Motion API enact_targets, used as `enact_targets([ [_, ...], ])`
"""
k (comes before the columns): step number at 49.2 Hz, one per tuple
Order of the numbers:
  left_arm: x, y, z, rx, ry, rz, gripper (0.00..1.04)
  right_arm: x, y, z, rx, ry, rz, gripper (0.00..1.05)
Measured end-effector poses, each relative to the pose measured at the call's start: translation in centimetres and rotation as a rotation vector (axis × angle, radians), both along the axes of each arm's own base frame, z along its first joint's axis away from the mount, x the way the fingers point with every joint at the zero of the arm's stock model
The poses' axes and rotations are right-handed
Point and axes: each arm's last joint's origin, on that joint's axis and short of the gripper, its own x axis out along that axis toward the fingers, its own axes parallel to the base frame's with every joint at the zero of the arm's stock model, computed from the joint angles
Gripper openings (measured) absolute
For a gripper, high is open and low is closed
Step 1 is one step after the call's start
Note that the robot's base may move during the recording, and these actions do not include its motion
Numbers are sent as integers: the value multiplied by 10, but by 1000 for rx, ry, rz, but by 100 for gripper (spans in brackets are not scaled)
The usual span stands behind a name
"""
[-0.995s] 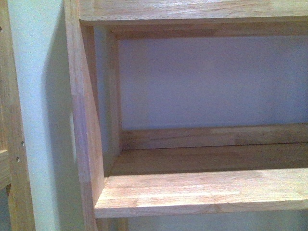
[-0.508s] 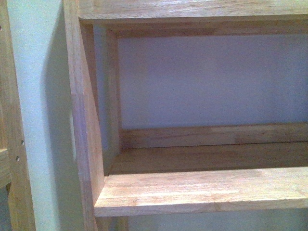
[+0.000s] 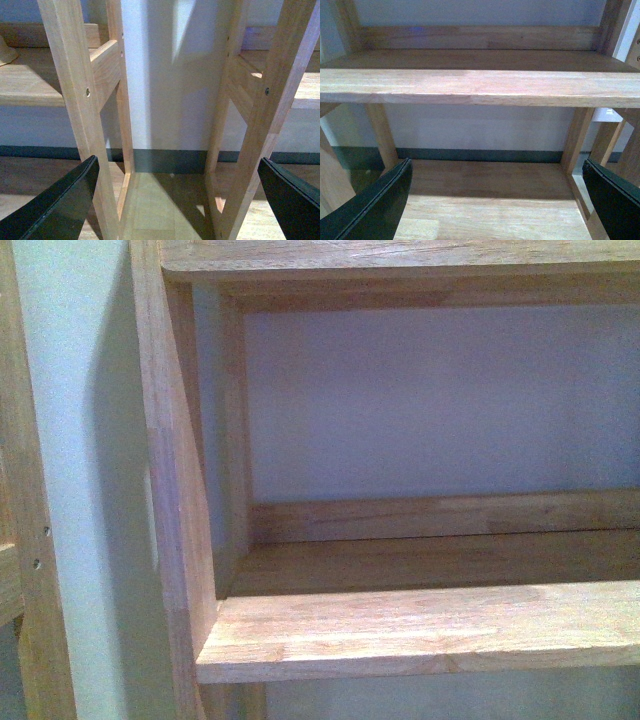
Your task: Put away toys
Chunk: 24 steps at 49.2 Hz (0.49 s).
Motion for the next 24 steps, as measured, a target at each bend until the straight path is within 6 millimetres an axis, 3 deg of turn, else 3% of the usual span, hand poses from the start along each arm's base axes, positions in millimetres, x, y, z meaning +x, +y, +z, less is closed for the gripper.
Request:
enact_targets([
  [24,0,0,0,0,0,0,99,0,0,0,0,0,0,104],
])
